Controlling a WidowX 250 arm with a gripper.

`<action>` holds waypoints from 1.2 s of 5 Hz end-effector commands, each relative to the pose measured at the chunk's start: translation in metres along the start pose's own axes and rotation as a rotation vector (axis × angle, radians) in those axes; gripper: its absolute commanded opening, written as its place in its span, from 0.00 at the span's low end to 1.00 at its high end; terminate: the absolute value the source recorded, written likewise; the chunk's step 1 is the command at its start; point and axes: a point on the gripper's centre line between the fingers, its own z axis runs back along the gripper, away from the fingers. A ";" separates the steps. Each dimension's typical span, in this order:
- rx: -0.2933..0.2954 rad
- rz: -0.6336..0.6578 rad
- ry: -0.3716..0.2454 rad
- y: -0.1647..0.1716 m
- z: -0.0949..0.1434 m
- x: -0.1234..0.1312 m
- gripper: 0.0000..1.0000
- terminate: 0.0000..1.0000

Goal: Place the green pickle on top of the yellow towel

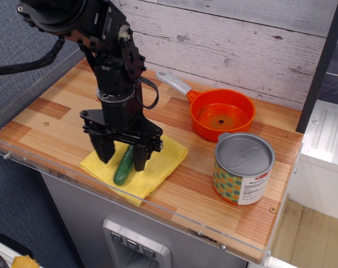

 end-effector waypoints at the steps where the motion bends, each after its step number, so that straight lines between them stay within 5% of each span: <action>1: 0.025 -0.023 -0.130 -0.002 0.042 -0.006 1.00 0.00; 4: 0.049 0.013 -0.123 0.014 0.075 0.001 1.00 0.00; 5: 0.090 -0.006 -0.036 0.034 0.078 0.013 1.00 0.00; 6: 0.068 -0.022 -0.012 0.060 0.074 0.028 1.00 0.00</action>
